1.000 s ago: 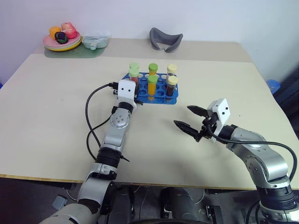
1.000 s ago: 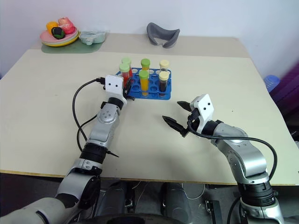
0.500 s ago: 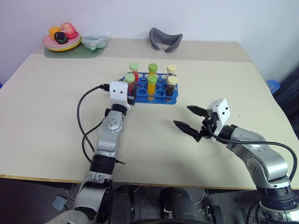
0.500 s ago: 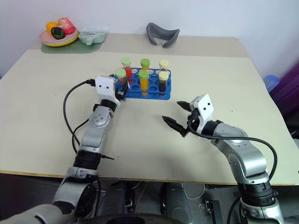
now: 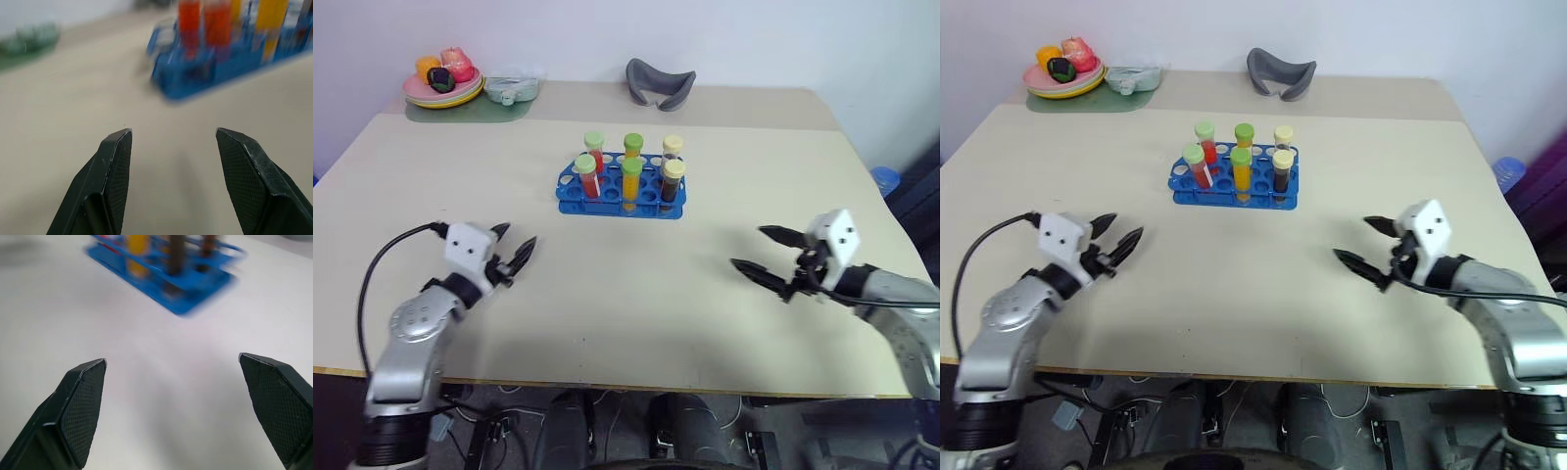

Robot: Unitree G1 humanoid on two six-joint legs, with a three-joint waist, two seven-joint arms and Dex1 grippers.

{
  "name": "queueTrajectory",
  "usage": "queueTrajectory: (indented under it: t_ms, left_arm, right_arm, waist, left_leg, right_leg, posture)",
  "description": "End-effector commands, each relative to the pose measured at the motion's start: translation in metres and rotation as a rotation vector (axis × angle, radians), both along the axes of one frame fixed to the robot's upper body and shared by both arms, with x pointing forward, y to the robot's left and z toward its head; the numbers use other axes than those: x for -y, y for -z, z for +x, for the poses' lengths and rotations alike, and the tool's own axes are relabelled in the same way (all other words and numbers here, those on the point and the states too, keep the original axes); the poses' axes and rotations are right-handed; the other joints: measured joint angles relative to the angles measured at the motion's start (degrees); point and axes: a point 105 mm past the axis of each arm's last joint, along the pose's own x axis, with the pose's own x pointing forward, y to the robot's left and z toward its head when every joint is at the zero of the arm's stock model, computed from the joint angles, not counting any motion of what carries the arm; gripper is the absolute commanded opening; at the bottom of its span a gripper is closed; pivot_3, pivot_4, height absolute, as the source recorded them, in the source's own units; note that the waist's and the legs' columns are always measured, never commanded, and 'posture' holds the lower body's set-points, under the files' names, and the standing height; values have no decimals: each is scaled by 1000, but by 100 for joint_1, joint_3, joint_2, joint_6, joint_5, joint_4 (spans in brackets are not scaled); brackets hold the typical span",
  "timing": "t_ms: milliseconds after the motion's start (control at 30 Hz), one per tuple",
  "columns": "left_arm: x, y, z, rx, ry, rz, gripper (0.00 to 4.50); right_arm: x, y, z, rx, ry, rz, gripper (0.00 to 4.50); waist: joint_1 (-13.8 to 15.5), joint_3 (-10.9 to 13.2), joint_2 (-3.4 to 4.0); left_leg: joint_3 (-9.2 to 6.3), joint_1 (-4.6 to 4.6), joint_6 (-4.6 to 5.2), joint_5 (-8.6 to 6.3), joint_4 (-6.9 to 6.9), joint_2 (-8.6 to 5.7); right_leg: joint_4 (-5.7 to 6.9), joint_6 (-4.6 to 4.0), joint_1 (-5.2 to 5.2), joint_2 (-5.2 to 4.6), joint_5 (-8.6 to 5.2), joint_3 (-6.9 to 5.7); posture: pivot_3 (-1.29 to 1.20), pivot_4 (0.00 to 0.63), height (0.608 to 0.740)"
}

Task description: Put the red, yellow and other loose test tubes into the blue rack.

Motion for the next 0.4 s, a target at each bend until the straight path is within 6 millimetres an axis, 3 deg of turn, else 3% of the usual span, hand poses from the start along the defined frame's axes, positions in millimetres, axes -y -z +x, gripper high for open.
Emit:
queueTrajectory:
  t_ms: [33,200,400]
  left_arm:
    - [-30,-12,-6,17,-36,12,2739]
    - [-39,-16,-6,23,-60,26,2739]
    - [-32,-18,-6,47,-79,13,2739]
  right_arm:
    - [21,-7,-9,26,16,-38,4449]
    - [23,-5,-11,18,16,-38,4449]
    - [9,-1,-2,21,-14,-16,4449]
  waist:
    - [0,0,-1]
    - [10,0,1]
    - [-11,0,1]
  left_leg:
    - [0,0,3,-2,0,0]
    - [1,0,11,-7,2,-2]
    - [2,1,11,-6,1,0]
  right_leg:
    - [-1,0,1,0,0,0]
    - [-4,1,5,-8,0,0]
    - [-3,1,3,-5,0,1]
  posture:
    - [0,150,680]
    - [0,150,680]
    - [0,150,680]
